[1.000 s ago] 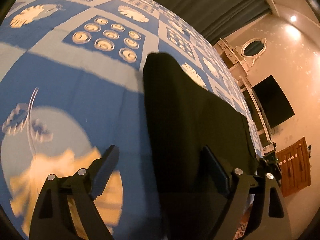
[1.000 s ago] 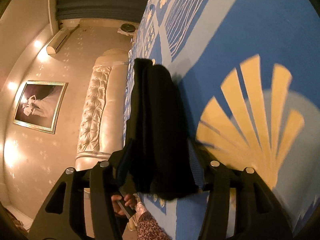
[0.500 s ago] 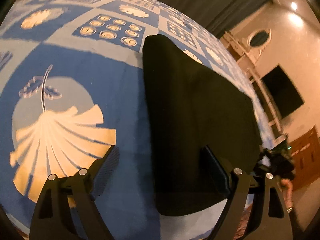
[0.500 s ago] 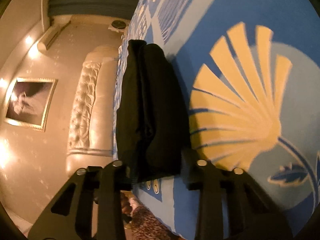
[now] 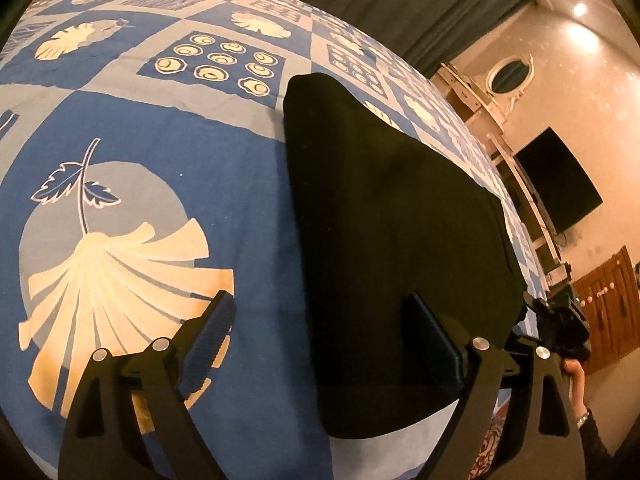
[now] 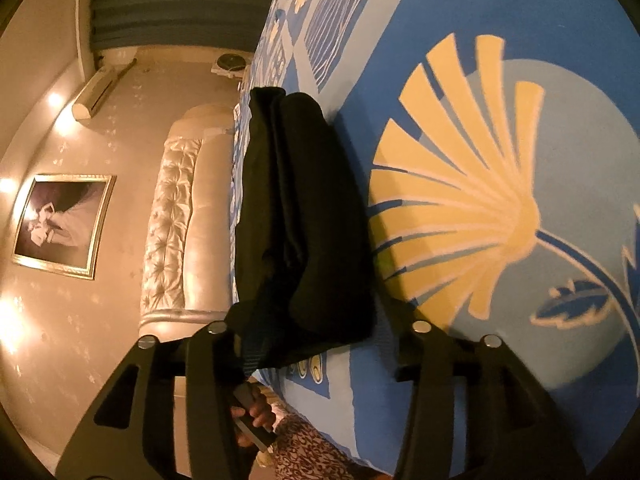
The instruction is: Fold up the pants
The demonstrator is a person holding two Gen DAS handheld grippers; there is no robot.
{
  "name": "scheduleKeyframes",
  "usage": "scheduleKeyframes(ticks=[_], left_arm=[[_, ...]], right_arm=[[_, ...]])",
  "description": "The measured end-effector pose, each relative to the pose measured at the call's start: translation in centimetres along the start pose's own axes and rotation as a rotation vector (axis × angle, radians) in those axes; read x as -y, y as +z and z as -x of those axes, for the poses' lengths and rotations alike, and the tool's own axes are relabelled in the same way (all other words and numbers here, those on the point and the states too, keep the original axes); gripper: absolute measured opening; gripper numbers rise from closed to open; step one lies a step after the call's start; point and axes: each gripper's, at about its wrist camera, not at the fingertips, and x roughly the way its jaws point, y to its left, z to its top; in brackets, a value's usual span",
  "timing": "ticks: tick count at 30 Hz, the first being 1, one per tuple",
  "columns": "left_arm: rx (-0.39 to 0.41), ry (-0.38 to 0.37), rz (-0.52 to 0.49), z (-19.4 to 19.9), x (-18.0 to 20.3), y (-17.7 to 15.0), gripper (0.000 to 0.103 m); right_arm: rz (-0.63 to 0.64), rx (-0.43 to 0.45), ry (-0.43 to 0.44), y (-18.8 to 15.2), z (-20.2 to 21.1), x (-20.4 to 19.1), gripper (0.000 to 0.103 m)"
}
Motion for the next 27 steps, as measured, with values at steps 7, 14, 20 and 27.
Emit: scheduleKeyframes(ticks=[7, 14, 20, 27], left_arm=[[0.027, 0.055, 0.049, 0.6, 0.6, -0.7, 0.087], [0.037, 0.090, 0.089, 1.7, 0.9, -1.9, 0.088], [0.051, 0.143, 0.084, 3.4, 1.6, -3.9, 0.088], [0.064, 0.277, -0.014, 5.0, 4.1, -6.6, 0.087]], right_arm=[[0.012, 0.002, -0.019, -1.4, 1.5, -0.3, 0.060], [0.063, 0.020, -0.105, -3.2, 2.3, -1.1, 0.061], [0.152, 0.013, -0.209, -4.6, 1.8, -2.7, 0.074], [0.300, 0.017, -0.404, -7.3, 1.1, -5.0, 0.082]])
